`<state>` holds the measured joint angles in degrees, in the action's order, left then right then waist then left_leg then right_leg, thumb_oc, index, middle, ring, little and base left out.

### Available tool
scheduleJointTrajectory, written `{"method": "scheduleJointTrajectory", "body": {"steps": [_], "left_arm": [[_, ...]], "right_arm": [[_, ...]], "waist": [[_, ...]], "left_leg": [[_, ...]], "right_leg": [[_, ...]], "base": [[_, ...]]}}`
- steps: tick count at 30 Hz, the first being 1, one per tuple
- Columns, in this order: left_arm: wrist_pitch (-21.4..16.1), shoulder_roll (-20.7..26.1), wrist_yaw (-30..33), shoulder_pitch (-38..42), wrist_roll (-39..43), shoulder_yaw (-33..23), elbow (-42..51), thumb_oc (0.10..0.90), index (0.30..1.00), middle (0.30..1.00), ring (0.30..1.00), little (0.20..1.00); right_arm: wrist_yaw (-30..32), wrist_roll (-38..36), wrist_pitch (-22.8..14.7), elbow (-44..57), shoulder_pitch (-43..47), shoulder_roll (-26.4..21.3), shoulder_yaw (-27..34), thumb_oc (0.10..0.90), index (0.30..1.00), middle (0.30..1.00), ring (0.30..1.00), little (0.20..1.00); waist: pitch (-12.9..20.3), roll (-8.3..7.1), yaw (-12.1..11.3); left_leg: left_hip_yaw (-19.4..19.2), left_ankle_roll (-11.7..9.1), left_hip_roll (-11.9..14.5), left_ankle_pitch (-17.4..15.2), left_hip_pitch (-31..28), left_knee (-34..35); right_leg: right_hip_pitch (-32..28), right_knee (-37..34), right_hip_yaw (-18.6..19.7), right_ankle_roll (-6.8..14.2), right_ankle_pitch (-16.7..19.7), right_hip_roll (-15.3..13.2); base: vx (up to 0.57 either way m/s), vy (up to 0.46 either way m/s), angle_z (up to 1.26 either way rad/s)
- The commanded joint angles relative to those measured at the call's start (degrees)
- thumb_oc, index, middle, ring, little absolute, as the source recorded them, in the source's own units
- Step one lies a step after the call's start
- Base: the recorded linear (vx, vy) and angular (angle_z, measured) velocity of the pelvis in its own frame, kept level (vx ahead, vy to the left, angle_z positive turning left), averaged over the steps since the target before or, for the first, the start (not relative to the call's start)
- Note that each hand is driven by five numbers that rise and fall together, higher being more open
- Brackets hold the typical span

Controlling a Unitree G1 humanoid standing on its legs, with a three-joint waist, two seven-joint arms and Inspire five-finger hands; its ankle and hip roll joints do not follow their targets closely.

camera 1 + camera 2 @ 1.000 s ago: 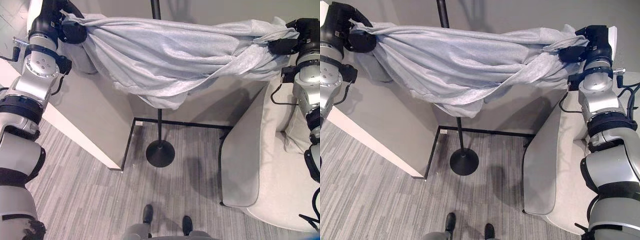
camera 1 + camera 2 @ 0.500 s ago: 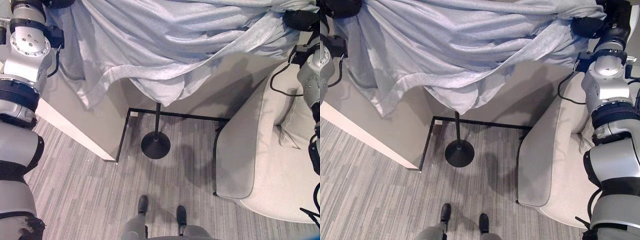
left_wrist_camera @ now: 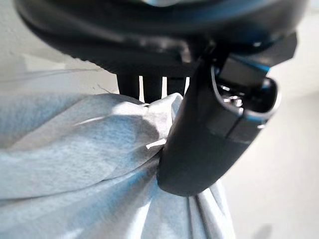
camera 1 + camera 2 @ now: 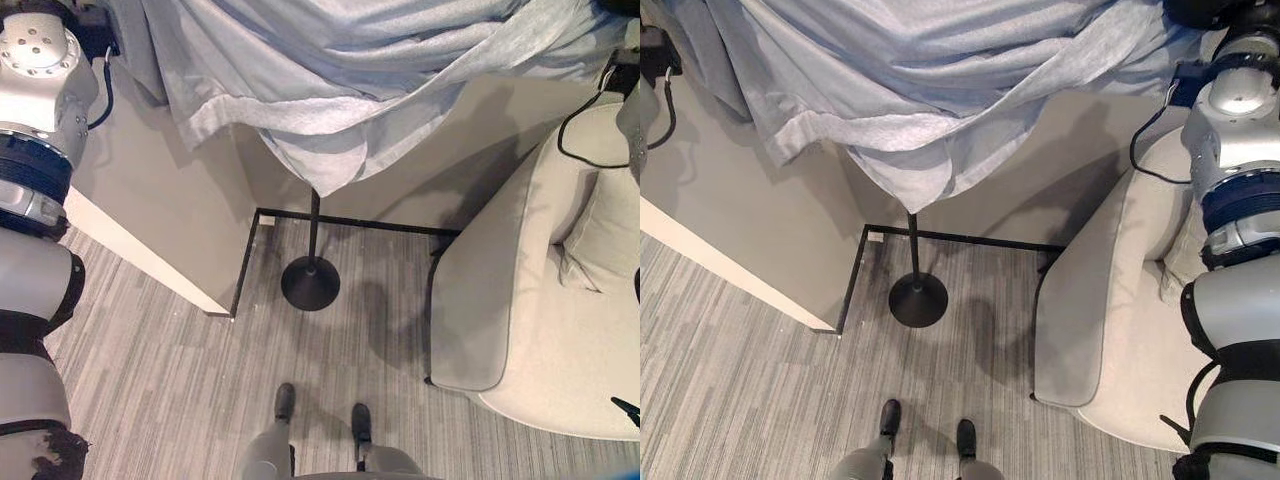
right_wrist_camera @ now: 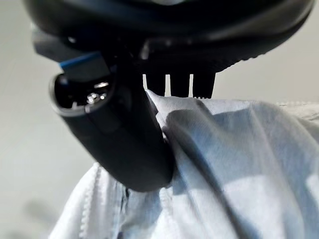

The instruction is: Hang the clothes on the sofa on the clothes rack.

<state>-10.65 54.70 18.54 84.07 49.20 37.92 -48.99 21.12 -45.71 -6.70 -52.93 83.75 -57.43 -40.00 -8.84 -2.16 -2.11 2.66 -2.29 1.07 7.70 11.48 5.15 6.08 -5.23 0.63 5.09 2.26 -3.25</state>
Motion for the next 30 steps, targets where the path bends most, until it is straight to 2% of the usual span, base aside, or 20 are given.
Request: {"method": "scheduleJointTrajectory", "body": {"steps": [1,3,7,12,17,20,22,23,24,25,27,28,29,30], "left_arm": [[-8.8,11.0,2.2,10.9,-1.2,-5.3,-0.2,0.400,0.300,0.300,0.300,0.300],[-10.4,15.6,1.6,1.9,-5.3,-10.5,11.6,0.400,0.300,0.300,0.300,0.300],[-11.3,19.8,0.6,-7.7,-9.6,-17.5,21.0,0.400,0.300,0.300,0.300,0.300],[-12.7,21.3,0.3,-12.2,-10.1,-21.9,25.3,0.400,0.300,0.300,0.300,0.300],[-13.9,20.8,0.7,-14.0,-10.8,-24.2,28.6,0.400,0.300,0.300,0.300,0.300],[-13.6,21.0,0.8,-11.0,-11.7,-21.0,28.5,0.400,0.300,0.300,0.300,0.300],[-12.1,20.6,2.4,-2.4,-13.5,-12.3,24.2,0.400,0.300,0.300,0.300,0.300],[-12.2,20.6,2.4,-1.5,-13.4,-11.5,23.7,0.400,0.300,0.300,0.300,0.300],[-10.8,20.2,2.9,1.5,-15.1,-7.9,20.6,0.400,0.300,0.300,0.300,0.300],[-8.6,19.3,4.1,6.9,-18.4,-1.9,15.3,0.400,0.300,0.300,0.300,0.300],[-8.0,17.8,4.0,9.4,-18.9,0.6,11.4,0.400,0.300,0.300,0.300,0.300],[-7.8,16.0,3.8,9.9,-17.8,1.3,8.8,0.400,0.300,0.300,0.300,0.300],[-5.9,13.6,3.3,11.3,-18.2,3.0,3.0,0.400,0.300,0.300,0.300,0.300],[-6.0,13.5,3.3,12.1,-18.1,3.7,2.5,0.400,0.300,0.300,0.300,0.300]], "right_arm": [[-0.3,1.5,-8.6,1.6,20.1,-8.5,-1.4,0.400,0.300,0.300,0.300,0.300],[-5.0,2.1,-10.6,12.2,11.7,-14.6,1.8,0.400,0.300,0.300,0.300,0.300],[-9.9,0.3,-12.7,20.3,0.0,-19.7,10.4,0.400,0.300,0.300,0.300,0.300],[-12.7,-3.3,-15.1,22.8,-8.5,-22.3,19.4,0.400,0.300,0.300,0.300,0.300],[-13.6,-4.9,-15.6,23.1,-12.2,-22.5,23.4,0.400,0.300,0.300,0.300,0.300],[-11.8,-3.3,-14.6,20.7,-10.6,-22.9,21.9,0.400,0.300,0.300,0.300,0.300],[-8.5,0.4,-11.6,13.4,-3.9,-22.1,14.1,0.400,0.300,0.300,0.300,0.300],[-8.5,0.3,-11.6,13.0,-2.9,-22.0,13.3,0.400,0.300,0.300,0.300,0.300],[-7.6,3.5,-9.8,9.7,-0.4,-20.9,9.4,0.400,0.300,0.300,0.300,0.300],[-7.2,6.6,-7.3,5.0,5.0,-17.4,2.6,0.400,0.300,0.300,0.300,0.300],[-7.0,6.7,-7.0,2.6,7.5,-15.2,0.7,0.400,0.300,0.300,0.300,0.300],[-6.1,7.1,-6.3,0.7,8.8,-13.0,-0.3,0.400,0.300,0.300,0.300,0.300],[-6.1,8.6,-4.5,-3.5,9.6,-9.0,-2.0,0.400,0.300,0.300,0.300,0.300],[-6.2,8.6,-4.6,-4.0,10.1,-8.8,-2.3,0.400,0.300,0.300,0.300,0.300]], "waist": [[6.5,-1.04,-1.8],[6.2,-1.30,-2.5],[6.5,-0.86,-3.0],[7.2,-1.07,-3.2],[7.8,-1.10,-3.4],[8.1,-1.20,-3.4],[8.1,-1.13,-3.4],[8.0,-1.14,-3.4],[8.0,-1.07,-3.5],[7.6,-0.66,-3.6],[7.1,-0.36,-3.3],[6.9,-0.48,-3.1],[6.7,-0.11,-3.0],[6.6,-0.15,-2.9]], "left_leg": [[2.3,0.8,-2.9,-9.5,-8.7,-0.2],[2.6,1.0,-2.9,-9.8,-9.3,-0.2],[2.9,1.1,-2.8,-9.8,-10.2,-0.2],[3.3,0.9,-2.6,-10.2,-11.3,-0.2],[3.5,0.8,-2.4,-10.5,-12.0,-0.2],[3.6,0.7,-2.3,-11.3,-12.6,-0.2],[3.4,0.6,-2.3,-11.1,-12.7,-0.2],[3.4,0.6,-2.3,-11.1,-12.6,-0.2],[3.1,0.6,-2.3,-10.4,-12.4,-0.2],[3.0,0.6,-2.2,-10.7,-12.6,-0.2],[2.9,0.6,-2.2,-10.6,-12.5,-0.2],[2.8,0.6,-2.1,-10.7,-12.6,-0.2],[2.6,0.7,-2.1,-10.5,-12.6,-0.2],[2.5,0.6,-2.1,-10.5,-12.5,-0.2]], "right_leg": [[-7.7,0.2,-1.7,4.8,-1.7,-1.6],[-8.2,0.2,-2.2,4.6,-2.3,-1.9],[-9.0,0.2,-2.8,4.5,-2.6,-2.0],[-10.0,0.2,-3.4,4.5,-3.1,-2.1],[-10.7,0.2,-3.8,4.5,-3.6,-2.0],[-11.2,0.2,-4.1,4.5,-4.3,-2.0],[-11.3,0.2,-4.2,4.5,-4.0,-2.0],[-11.2,0.2,-4.2,4.5,-4.0,-2.0],[-11.0,0.2,-4.4,4.5,-3.3,-2.0],[-11.1,0.2,-4.3,4.4,-3.6,-2.0],[-11.0,0.2,-4.3,4.4,-3.6,-2.0],[-11.0,0.2,-4.3,4.4,-3.6,-2.0],[-10.9,0.2,-4.3,4.3,-3.5,-1.9],[-10.9,0.2,-4.3,4.3,-3.5,-1.9]], "base": [[0.00,0.000,0.00],[0.00,0.000,0.00],[0.03,-0.010,-0.03],[0.03,-0.023,0.08],[0.01,-0.011,0.01],[0.00,-0.017,0.04],[-0.01,-0.001,0.02],[-0.06,0.008,-0.01],[-0.05,0.007,-0.02],[-0.05,0.007,0.01],[0.00,0.002,0.02],[-0.03,0.014,-0.02],[0.00,0.000,0.00],[-0.05,0.017,0.00]]}}
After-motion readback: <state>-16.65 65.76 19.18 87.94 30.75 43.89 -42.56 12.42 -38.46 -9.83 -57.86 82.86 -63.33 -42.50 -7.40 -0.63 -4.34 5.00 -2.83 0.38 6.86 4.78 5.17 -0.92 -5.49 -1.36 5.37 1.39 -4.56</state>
